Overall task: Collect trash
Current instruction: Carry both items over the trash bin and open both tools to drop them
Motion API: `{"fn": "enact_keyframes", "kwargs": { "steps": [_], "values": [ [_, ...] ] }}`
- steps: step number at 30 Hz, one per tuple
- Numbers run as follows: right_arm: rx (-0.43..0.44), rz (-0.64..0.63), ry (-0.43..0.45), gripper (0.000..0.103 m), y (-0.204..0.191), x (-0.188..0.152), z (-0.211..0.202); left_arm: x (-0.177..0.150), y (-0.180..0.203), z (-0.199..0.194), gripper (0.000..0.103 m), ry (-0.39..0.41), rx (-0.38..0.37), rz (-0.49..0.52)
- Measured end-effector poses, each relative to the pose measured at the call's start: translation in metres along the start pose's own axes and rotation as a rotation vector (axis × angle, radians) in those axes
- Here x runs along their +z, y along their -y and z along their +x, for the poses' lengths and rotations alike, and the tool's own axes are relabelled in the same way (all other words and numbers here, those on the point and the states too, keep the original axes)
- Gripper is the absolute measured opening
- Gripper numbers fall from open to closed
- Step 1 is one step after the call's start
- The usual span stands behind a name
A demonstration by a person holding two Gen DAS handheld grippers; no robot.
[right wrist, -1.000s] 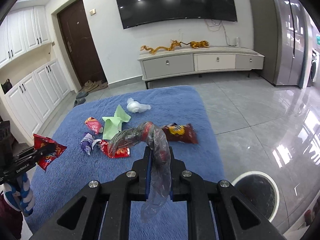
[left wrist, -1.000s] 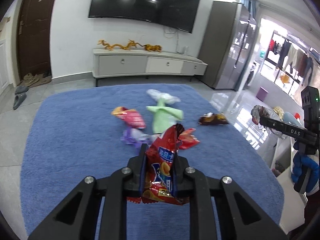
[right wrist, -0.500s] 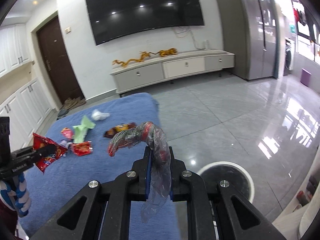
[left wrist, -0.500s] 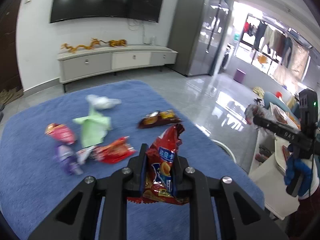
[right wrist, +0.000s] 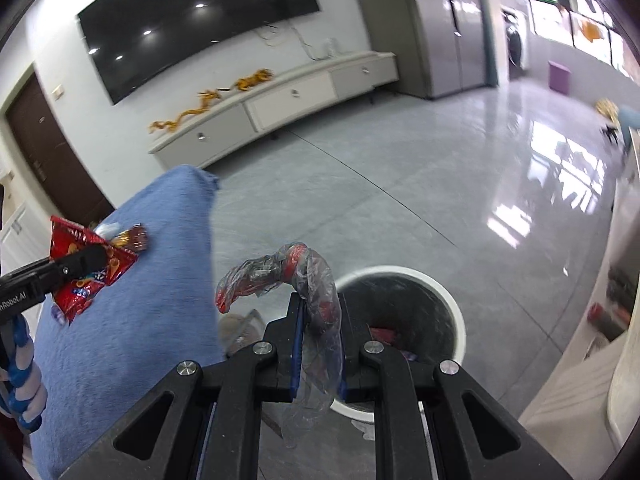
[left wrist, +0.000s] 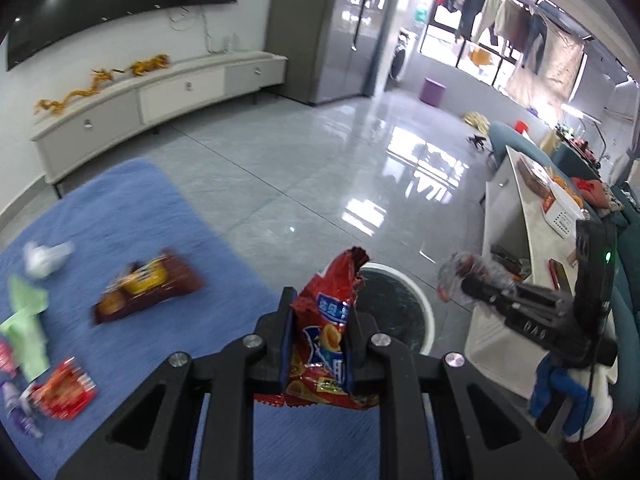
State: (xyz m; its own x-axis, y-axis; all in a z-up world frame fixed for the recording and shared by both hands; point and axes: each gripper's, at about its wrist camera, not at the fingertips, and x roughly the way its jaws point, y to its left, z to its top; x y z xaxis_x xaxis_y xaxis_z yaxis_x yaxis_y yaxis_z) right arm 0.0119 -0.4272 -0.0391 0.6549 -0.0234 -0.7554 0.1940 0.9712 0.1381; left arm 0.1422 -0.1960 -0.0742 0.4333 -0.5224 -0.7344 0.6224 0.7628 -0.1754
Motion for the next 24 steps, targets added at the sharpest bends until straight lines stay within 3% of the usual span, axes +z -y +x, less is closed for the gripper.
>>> {"fn": "enact_keyframes", "kwargs": {
  "steps": [12,15,17,18,20,24],
  "values": [
    [-0.045,0.072,-0.056,0.013,0.051,0.013,0.028,0.039,0.054,0.087,0.021,-0.090,-0.064,-0.017],
    [-0.038,0.100,-0.069,0.014,0.057,0.012,0.035,0.044,0.058,0.100,0.030,-0.108,-0.082,-0.040],
    [-0.054,0.104,-0.080,0.030,0.059,0.011,0.038,0.047,0.060,0.107,0.046,-0.112,-0.102,-0.058],
    [-0.059,0.105,-0.082,0.035,0.060,0.012,0.038,0.049,0.061,0.110,0.058,-0.109,-0.107,-0.068],
    [-0.067,0.110,-0.082,0.045,0.064,0.011,0.039,0.051,0.062,0.112,0.061,-0.108,-0.115,-0.074],
    [-0.083,0.125,-0.082,0.049,0.070,0.009,0.036,0.053,0.067,0.111,0.061,-0.110,-0.122,-0.068]
  ]
}}
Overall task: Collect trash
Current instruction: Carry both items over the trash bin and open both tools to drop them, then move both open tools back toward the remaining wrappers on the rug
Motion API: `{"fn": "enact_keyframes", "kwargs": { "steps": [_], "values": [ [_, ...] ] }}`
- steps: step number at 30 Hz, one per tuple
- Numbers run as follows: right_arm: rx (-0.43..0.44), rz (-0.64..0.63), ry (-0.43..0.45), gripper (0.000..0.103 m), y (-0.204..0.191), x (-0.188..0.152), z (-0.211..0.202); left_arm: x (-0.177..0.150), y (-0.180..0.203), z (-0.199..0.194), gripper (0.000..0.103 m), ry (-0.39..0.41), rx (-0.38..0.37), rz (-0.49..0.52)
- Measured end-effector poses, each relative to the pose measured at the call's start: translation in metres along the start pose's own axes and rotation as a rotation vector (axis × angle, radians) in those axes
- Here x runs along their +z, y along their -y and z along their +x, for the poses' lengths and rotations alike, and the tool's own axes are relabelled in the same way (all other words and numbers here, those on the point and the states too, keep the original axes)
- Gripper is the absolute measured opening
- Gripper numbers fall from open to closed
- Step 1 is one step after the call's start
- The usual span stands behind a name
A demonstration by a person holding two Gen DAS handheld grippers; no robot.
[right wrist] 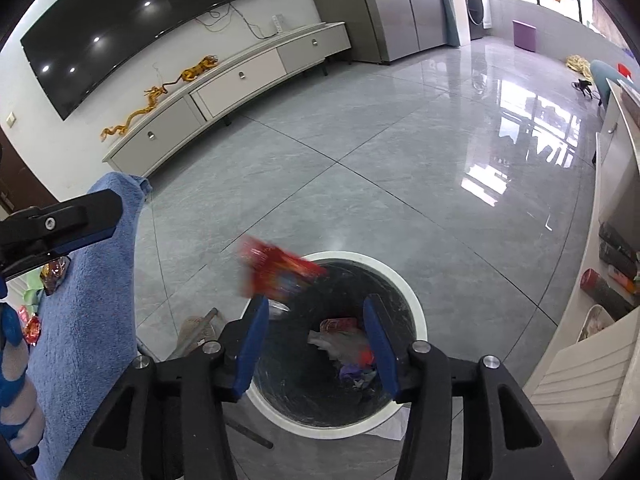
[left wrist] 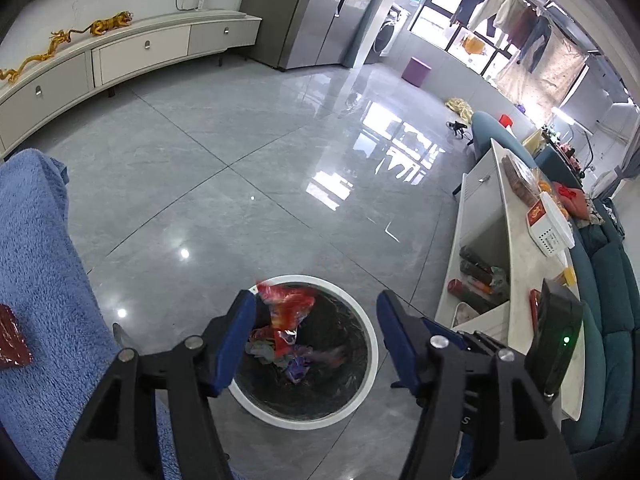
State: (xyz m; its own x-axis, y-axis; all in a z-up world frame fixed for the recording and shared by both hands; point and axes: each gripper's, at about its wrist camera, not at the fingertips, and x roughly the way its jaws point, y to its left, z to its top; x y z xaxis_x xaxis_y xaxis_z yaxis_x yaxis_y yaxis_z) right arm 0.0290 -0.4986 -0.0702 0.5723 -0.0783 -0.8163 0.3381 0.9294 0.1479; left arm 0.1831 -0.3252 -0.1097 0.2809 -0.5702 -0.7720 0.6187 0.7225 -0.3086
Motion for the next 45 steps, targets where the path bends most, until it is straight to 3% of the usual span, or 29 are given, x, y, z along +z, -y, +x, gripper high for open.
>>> {"fn": "enact_keyframes", "kwargs": {
  "steps": [12,21,27,33,37,40,45],
  "values": [
    [-0.020,0.028,0.048,0.055,0.003,0.001,-0.026,-0.010,-0.004,-0.035,0.061,0.055,0.023,-0.021],
    [-0.051,-0.024,0.180,0.083,-0.032,0.013,-0.072,-0.022,-0.014,-0.103,0.061,0.253,0.087,-0.015],
    [-0.046,-0.071,0.289,0.100,-0.064,0.023,-0.112,-0.035,-0.025,-0.149,0.061,0.306,0.141,-0.012],
    [0.001,-0.100,0.409,0.103,-0.097,0.021,-0.156,-0.066,-0.058,-0.200,0.061,0.394,0.267,-0.061],
    [0.042,-0.122,0.493,0.103,-0.117,0.017,-0.183,-0.095,-0.091,-0.228,0.061,0.411,0.342,-0.119],
    [0.080,-0.138,0.544,0.103,-0.135,0.014,-0.197,-0.117,-0.111,-0.247,0.061,0.420,0.443,-0.134],
    [0.134,-0.201,0.533,0.103,-0.174,0.010,-0.197,-0.154,-0.162,-0.276,0.061,0.434,0.541,-0.223]
  ]
}}
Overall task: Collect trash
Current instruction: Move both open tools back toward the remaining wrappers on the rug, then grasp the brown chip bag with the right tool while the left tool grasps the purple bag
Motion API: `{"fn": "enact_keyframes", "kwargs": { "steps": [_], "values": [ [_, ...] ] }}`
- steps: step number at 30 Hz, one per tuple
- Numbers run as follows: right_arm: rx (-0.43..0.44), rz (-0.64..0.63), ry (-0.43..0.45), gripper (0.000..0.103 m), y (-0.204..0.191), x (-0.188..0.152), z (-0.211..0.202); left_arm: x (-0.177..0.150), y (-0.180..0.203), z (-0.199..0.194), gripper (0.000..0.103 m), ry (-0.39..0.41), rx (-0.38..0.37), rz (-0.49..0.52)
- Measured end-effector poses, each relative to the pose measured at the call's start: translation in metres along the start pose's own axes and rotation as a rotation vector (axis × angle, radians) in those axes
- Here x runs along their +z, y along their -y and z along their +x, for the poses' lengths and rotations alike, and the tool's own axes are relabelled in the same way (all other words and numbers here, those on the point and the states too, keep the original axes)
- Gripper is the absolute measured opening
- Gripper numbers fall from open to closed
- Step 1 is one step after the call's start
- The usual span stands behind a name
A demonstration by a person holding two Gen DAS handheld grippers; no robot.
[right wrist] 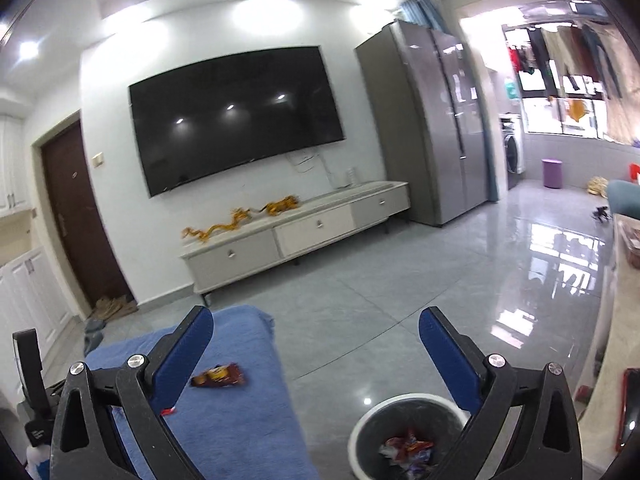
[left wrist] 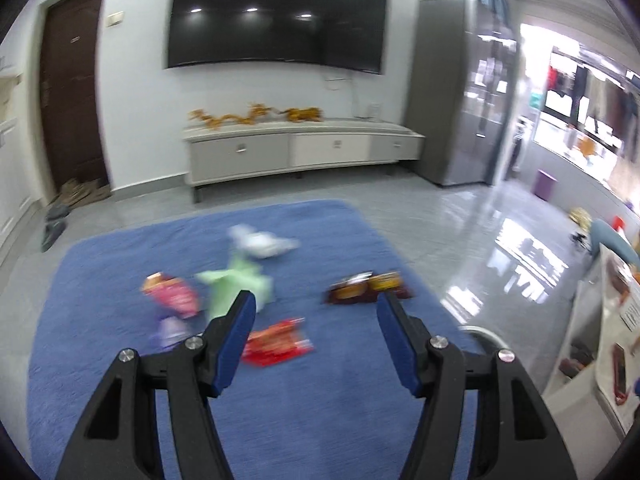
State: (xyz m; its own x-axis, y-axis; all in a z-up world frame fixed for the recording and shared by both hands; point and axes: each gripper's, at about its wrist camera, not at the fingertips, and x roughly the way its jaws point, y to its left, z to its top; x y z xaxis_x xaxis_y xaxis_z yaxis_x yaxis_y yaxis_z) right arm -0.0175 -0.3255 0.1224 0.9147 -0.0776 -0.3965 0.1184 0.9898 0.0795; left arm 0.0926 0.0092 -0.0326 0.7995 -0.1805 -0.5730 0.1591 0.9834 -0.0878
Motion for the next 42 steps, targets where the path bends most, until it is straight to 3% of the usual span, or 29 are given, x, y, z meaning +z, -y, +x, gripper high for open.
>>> {"fn": "enact_keyframes", "kwargs": {
  "steps": [5,11,18,26,32,42],
  "values": [
    [0.053,-0.034,-0.034,0.103,-0.035,-0.005,0.016,-0.020,-0.069,-0.007,0.061,0.003,0.141,-0.062],
    [0.097,-0.076,-0.102,0.103,-0.068,-0.018,0.040,-0.046,-0.132,-0.017,0.061,-0.007,0.231,-0.137],
    [0.145,-0.129,-0.208,0.103,-0.093,-0.042,0.075,-0.061,-0.157,-0.001,0.061,-0.084,0.153,-0.211],
    [0.181,-0.155,-0.337,0.103,-0.099,-0.071,0.123,-0.049,-0.149,0.036,0.061,-0.149,0.075,-0.256],
    [0.206,-0.146,-0.394,0.103,-0.098,-0.083,0.158,-0.042,-0.139,0.069,0.060,-0.193,0.066,-0.245],
    [0.238,-0.158,-0.473,0.103,-0.099,-0.102,0.215,-0.044,-0.138,0.100,0.048,-0.239,0.069,-0.234]
  ]
}}
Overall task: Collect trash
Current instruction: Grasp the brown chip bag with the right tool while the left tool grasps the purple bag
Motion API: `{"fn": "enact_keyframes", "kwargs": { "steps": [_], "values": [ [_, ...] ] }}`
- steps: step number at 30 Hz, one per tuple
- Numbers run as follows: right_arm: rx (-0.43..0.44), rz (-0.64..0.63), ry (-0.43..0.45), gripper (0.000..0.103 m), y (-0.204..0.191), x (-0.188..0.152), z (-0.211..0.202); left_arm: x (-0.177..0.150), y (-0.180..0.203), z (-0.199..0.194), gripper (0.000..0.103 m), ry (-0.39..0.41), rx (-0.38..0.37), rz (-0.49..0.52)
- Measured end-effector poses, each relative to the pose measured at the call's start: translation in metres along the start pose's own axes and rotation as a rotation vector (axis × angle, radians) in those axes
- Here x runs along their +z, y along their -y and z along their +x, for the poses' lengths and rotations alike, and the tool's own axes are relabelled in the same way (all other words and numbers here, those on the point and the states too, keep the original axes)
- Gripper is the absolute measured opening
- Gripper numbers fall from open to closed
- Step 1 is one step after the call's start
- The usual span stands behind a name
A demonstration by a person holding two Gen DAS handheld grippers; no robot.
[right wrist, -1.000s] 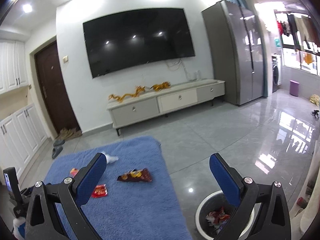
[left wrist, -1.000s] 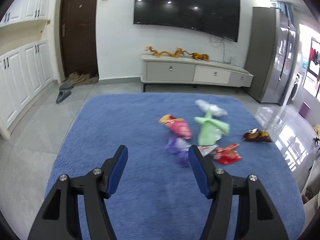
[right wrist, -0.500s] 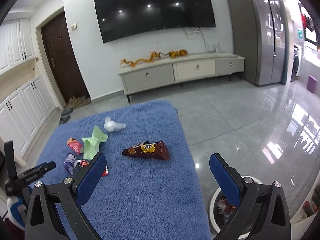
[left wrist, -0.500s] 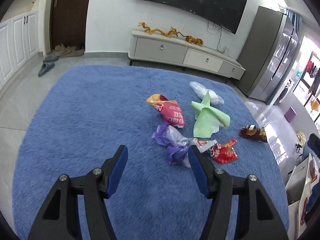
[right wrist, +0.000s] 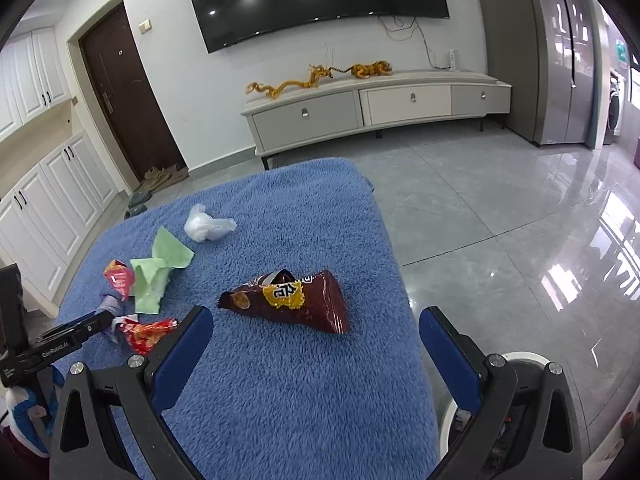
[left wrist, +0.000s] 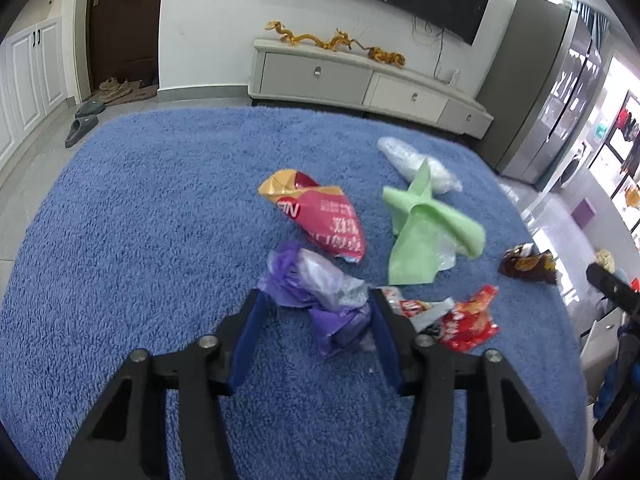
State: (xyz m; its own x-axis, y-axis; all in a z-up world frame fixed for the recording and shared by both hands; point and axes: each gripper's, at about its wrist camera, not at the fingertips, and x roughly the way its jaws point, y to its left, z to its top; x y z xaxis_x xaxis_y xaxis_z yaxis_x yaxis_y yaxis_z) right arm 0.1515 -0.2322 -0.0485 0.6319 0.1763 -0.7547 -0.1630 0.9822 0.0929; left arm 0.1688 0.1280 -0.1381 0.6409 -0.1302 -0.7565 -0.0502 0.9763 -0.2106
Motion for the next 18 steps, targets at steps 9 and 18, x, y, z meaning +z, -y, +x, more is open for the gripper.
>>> {"fn": "enact_keyframes", "kwargs": {
  "steps": [9,18],
  "values": [
    [0.039,-0.061,-0.038,0.103,-0.007,0.010,0.044,-0.003,-0.001,0.004,0.043,0.026,-0.022,-0.012],
    [0.082,-0.128,-0.087,0.103,-0.013,0.006,0.064,-0.008,-0.008,0.001,0.042,0.036,-0.031,-0.017]
  ]
}}
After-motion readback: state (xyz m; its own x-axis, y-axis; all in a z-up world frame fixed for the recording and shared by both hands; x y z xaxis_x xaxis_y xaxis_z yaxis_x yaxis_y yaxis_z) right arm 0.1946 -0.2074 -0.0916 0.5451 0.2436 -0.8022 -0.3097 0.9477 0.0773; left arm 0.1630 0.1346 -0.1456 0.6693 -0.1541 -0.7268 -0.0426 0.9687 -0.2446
